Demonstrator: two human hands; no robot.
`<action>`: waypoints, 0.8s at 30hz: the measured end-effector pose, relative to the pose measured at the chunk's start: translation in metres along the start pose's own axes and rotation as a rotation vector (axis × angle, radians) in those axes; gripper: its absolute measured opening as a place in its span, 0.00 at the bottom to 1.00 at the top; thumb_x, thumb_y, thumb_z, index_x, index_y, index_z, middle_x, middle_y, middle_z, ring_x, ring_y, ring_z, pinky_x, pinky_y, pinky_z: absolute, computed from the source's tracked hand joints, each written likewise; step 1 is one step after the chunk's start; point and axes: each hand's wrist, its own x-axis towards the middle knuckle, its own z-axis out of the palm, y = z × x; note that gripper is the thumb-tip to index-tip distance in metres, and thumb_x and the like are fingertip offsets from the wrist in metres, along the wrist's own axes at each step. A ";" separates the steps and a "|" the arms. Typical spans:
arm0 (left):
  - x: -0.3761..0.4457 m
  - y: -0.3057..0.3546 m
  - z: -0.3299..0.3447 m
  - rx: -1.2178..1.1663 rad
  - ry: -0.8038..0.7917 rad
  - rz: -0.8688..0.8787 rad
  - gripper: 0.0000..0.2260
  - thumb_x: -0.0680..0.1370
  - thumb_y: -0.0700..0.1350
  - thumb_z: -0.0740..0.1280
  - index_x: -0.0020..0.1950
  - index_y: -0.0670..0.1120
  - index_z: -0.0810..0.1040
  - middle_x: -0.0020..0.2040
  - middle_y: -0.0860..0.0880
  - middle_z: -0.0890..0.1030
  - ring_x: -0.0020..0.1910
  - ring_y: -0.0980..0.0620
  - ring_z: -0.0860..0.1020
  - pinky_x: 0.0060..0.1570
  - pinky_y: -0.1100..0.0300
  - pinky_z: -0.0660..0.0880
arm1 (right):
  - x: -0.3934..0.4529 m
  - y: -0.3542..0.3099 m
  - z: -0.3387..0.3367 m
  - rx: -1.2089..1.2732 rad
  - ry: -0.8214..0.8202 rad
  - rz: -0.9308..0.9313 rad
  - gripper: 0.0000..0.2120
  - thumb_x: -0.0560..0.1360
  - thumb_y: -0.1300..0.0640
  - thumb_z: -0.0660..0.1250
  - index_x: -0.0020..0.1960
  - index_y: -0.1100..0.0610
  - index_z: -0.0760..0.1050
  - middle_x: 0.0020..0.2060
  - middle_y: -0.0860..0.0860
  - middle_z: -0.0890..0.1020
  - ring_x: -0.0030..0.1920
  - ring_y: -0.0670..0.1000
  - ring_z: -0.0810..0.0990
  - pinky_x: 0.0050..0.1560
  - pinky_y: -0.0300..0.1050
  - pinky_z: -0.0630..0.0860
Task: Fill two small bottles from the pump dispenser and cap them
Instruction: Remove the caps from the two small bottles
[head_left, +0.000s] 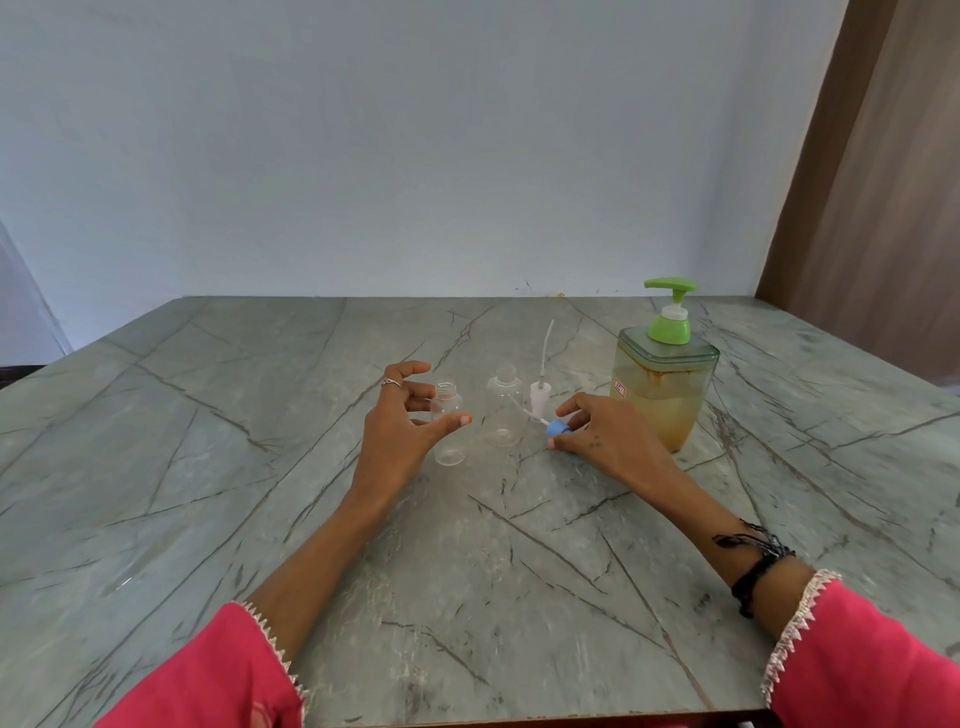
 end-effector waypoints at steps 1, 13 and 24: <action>0.000 0.000 0.000 -0.002 0.000 -0.001 0.28 0.67 0.45 0.76 0.62 0.49 0.67 0.51 0.50 0.75 0.47 0.54 0.76 0.40 0.74 0.70 | 0.000 0.000 0.000 0.000 0.001 0.000 0.19 0.73 0.51 0.71 0.61 0.57 0.75 0.52 0.54 0.83 0.49 0.49 0.79 0.47 0.39 0.71; -0.001 0.000 0.001 -0.010 0.001 0.000 0.27 0.67 0.45 0.76 0.60 0.52 0.66 0.52 0.50 0.75 0.47 0.54 0.76 0.40 0.72 0.70 | -0.005 -0.002 -0.001 -0.132 0.014 -0.046 0.23 0.74 0.50 0.69 0.66 0.55 0.71 0.55 0.55 0.81 0.53 0.53 0.79 0.52 0.45 0.74; -0.002 0.002 0.002 -0.023 0.001 -0.004 0.27 0.67 0.45 0.76 0.61 0.51 0.66 0.51 0.50 0.75 0.49 0.52 0.76 0.41 0.71 0.70 | -0.012 -0.009 -0.008 -0.206 0.067 -0.119 0.22 0.75 0.50 0.68 0.67 0.53 0.69 0.60 0.53 0.78 0.58 0.52 0.77 0.53 0.44 0.73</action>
